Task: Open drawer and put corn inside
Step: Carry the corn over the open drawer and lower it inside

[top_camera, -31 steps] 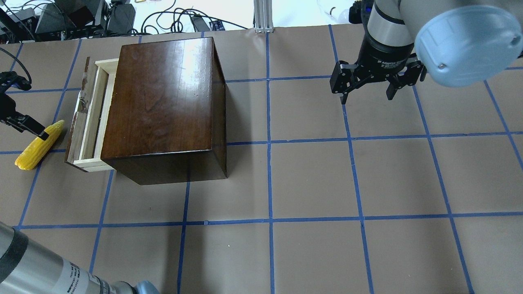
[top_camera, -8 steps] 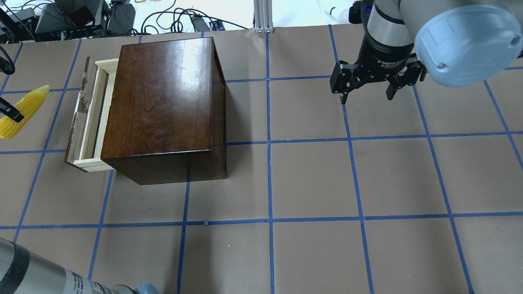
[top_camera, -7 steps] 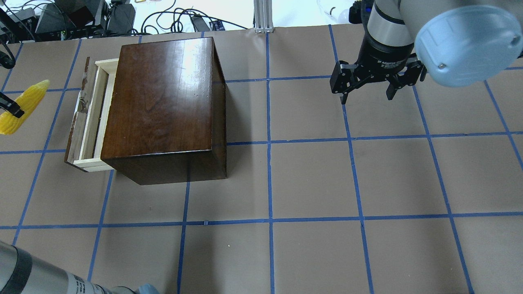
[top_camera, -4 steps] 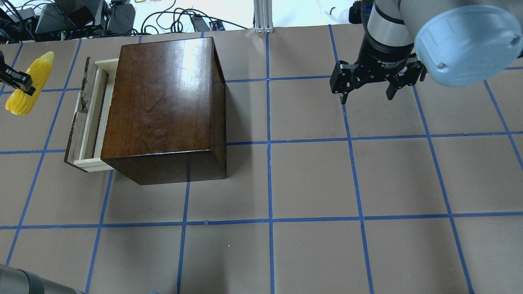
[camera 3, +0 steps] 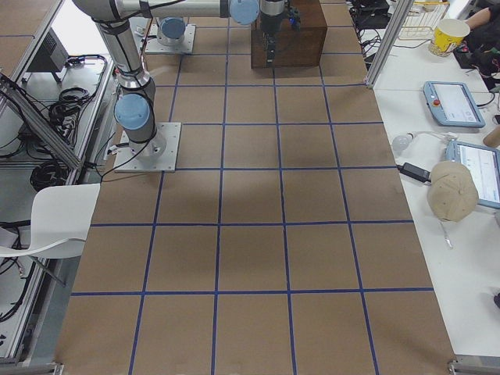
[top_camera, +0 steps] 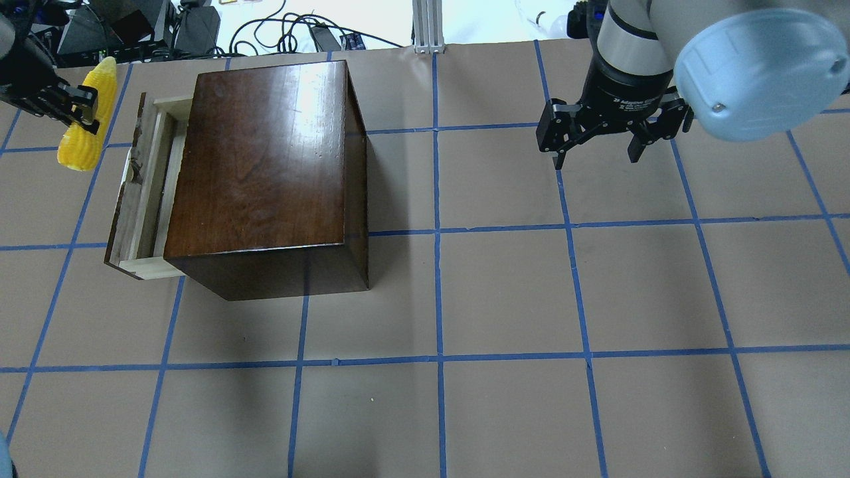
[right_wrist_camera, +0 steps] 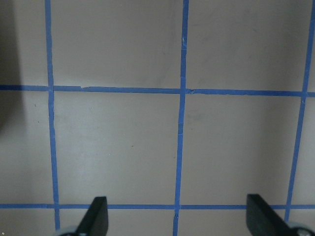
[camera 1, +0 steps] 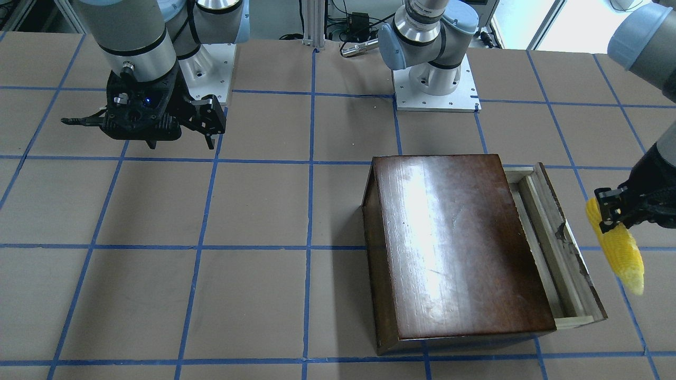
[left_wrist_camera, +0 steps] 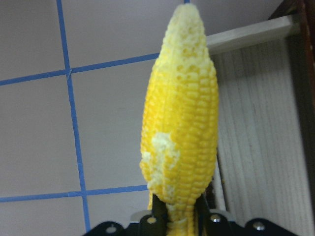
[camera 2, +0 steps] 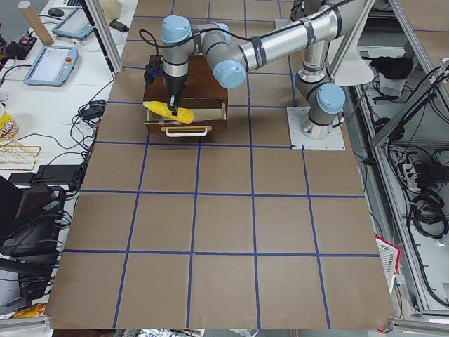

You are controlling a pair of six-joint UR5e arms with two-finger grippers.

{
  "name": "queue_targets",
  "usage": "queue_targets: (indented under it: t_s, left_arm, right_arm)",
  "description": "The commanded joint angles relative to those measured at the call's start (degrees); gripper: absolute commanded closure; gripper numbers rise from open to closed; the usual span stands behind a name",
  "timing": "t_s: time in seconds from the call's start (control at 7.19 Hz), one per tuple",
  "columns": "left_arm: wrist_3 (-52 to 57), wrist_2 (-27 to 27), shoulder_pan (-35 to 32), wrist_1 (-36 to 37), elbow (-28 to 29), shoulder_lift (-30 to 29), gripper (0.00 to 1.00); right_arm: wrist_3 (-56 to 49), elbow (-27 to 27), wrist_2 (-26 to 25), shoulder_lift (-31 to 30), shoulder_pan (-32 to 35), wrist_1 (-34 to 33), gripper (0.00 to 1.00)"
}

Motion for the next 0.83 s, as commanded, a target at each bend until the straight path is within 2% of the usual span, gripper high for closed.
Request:
queue_targets:
  t_s: [0.0, 0.7]
  left_arm:
    - [-9.32, -0.44, -2.56, -5.93, 2.06, -0.98, 1.00]
    - [-8.91, -0.53, -2.04, -6.83, 0.93, -3.53, 1.00]
  right_arm:
    - [0.00, 0.00, 0.00, 0.00, 0.00, 0.00, 0.00]
    - [0.00, 0.00, 0.00, 0.00, 0.00, 0.00, 0.00]
